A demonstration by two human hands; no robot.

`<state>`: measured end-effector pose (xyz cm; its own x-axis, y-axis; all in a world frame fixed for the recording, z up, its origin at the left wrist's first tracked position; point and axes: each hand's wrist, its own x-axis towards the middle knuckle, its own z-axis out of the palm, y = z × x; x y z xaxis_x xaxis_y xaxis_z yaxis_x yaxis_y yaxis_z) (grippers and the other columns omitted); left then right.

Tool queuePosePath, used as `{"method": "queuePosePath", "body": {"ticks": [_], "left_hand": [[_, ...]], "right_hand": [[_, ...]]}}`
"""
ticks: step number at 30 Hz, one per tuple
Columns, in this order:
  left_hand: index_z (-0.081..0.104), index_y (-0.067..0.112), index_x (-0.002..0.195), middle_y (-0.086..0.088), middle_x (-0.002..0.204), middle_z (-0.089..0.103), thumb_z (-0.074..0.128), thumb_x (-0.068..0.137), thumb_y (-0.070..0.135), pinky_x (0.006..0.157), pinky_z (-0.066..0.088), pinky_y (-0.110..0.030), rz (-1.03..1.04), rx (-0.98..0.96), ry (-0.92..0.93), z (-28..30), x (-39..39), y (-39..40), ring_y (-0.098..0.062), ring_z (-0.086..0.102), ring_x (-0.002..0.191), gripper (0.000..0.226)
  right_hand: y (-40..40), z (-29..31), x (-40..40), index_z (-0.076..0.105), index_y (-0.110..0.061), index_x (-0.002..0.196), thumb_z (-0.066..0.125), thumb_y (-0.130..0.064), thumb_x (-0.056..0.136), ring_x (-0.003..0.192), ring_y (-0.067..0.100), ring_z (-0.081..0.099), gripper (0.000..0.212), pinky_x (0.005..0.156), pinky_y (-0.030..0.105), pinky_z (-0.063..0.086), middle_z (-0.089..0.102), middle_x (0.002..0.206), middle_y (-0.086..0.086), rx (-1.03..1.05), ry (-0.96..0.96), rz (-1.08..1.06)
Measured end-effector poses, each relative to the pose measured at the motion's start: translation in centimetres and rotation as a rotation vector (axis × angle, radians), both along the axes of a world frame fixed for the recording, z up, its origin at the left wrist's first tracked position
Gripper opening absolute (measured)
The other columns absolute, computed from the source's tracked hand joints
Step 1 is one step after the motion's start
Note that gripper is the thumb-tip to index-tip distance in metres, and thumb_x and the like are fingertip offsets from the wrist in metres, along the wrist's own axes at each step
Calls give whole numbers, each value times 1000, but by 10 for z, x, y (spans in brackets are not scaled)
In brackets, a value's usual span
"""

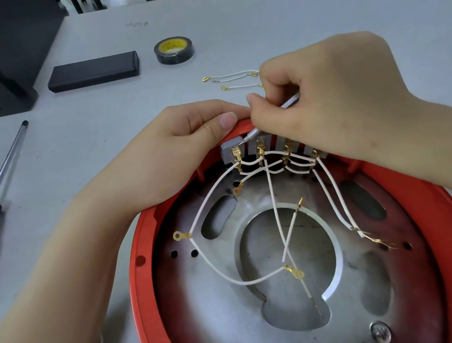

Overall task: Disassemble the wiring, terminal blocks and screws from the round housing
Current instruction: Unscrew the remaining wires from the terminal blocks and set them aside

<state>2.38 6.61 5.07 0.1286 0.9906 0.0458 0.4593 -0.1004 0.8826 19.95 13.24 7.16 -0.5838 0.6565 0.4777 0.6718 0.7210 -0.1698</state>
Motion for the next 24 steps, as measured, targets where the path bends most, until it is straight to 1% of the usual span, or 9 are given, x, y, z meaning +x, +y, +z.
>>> {"method": "queuePosePath", "body": {"ticks": [1, 4, 5, 8, 10, 16, 19, 21, 24], "left_hand": [[66, 23, 116, 12, 112, 71, 42, 101, 18, 99, 44, -21, 4, 5, 5, 0, 0, 0, -2, 62, 110, 28], [67, 28, 113, 4, 109, 72, 43, 102, 23, 100, 45, -45, 16, 5, 36, -1, 0, 0, -23, 64, 108, 27], [67, 28, 113, 3, 108, 72, 43, 102, 24, 100, 45, -47, 14, 4, 40, -1, 0, 0, -24, 64, 108, 27], [67, 26, 111, 11, 104, 72, 42, 103, 19, 98, 46, -27, 2, 11, 29, 0, 0, 1, -6, 65, 105, 27], [67, 28, 106, 15, 99, 72, 41, 102, 19, 93, 44, -20, -6, 7, 22, -1, 0, 1, -1, 64, 100, 27], [66, 28, 104, 17, 96, 72, 42, 102, 20, 91, 43, -18, -20, 6, 2, -2, -1, 3, 1, 64, 98, 26], [67, 23, 107, 10, 100, 73, 42, 101, 24, 95, 47, -26, -17, 7, 3, -3, -2, 3, -8, 66, 102, 25], [67, 21, 109, 9, 101, 73, 42, 102, 20, 94, 48, -24, -16, 11, -6, -3, -2, 3, -7, 66, 101, 26], [66, 20, 111, 14, 101, 73, 40, 102, 14, 88, 45, -13, -38, 3, -59, -2, -1, 2, 0, 65, 101, 28]], "right_hand": [[2, 0, -3, 46, -15, 58, 53, -40, 79, 48, 9, 37, 33, 51, 21, 23, 35, 44, -5, -9, -5, -20], [6, -2, -11, 37, -15, 52, 53, -34, 74, 47, 11, 35, 33, 51, 26, 23, 34, 45, -2, -26, -19, -67], [6, -2, -12, 34, -15, 50, 53, -32, 73, 46, 11, 33, 34, 51, 26, 22, 33, 44, -2, -21, -24, -72], [8, -1, -15, 30, -14, 49, 52, -30, 71, 44, 12, 28, 34, 50, 25, 17, 27, 43, -1, 13, -49, -74], [11, 0, -18, 29, -13, 49, 52, -28, 70, 45, 14, 25, 35, 50, 24, 15, 25, 44, 0, 26, -72, -69], [16, -3, -23, 29, -11, 51, 51, -27, 73, 47, 17, 24, 35, 49, 25, 15, 27, 47, 2, 36, -105, -45], [19, -4, -25, 29, -11, 51, 51, -27, 75, 47, 16, 25, 36, 49, 26, 17, 28, 48, 2, 27, -113, -5], [20, -4, -25, 28, -11, 52, 52, -27, 75, 47, 16, 25, 37, 49, 26, 17, 27, 48, 1, 25, -109, 5], [17, -5, -22, 28, -12, 51, 50, -28, 73, 46, 17, 27, 35, 49, 23, 16, 28, 46, 0, 44, -61, -32]]}}
